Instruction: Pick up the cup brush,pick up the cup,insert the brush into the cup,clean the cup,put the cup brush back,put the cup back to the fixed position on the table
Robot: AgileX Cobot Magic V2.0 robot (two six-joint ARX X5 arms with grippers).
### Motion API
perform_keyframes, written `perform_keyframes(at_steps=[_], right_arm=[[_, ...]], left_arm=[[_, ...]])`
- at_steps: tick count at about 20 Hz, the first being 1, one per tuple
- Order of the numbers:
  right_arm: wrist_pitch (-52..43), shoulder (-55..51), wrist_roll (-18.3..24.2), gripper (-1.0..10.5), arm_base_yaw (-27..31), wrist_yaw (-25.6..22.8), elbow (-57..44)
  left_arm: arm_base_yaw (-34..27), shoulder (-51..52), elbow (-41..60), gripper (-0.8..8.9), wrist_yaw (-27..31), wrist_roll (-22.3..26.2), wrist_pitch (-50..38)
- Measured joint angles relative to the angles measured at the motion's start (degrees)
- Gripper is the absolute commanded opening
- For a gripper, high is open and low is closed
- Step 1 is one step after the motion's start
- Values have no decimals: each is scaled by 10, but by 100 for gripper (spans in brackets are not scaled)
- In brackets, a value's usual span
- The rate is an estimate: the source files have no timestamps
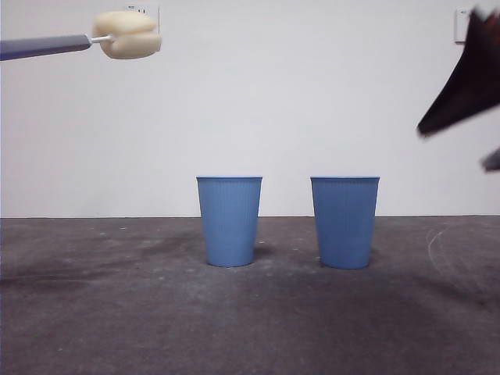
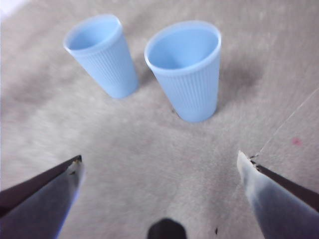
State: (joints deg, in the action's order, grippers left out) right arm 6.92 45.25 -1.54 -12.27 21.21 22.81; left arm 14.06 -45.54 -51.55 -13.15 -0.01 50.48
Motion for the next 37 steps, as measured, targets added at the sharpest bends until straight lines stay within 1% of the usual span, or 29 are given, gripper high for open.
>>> perform_keyframes(at_steps=[3, 6, 7, 11, 17, 22, 29, 35, 37], right_arm=[[-125, 52, -7, 563, -52, -75, -40], [-241, 122, -5, 563, -84, -131, -53], [-277, 152, -1, 563, -88, -139, -53], [-408, 271, 1, 563, -88, -142, -54], [-567, 410, 1, 563, -89, -145, -55], [-629, 492, 1, 563, -89, -148, -47], [-639, 566, 5, 563, -89, -147, 29], [-654, 613, 9, 559, -90, -138, 66], [-657, 622, 9, 493, -90, -138, 75]], left_arm=[[0, 0, 0, -9, -6, 0, 1], [0, 0, 0, -9, -6, 0, 11], [0, 0, 0, -9, -6, 1, 16], [0, 0, 0, -9, -6, 10, 17], [0, 0, 0, -9, -6, 15, 15], [0, 0, 0, -9, -6, 16, 14], [0, 0, 0, -9, -6, 20, 14], [0, 0, 0, -9, -6, 20, 13], [0, 0, 0, -9, -6, 20, 13]])
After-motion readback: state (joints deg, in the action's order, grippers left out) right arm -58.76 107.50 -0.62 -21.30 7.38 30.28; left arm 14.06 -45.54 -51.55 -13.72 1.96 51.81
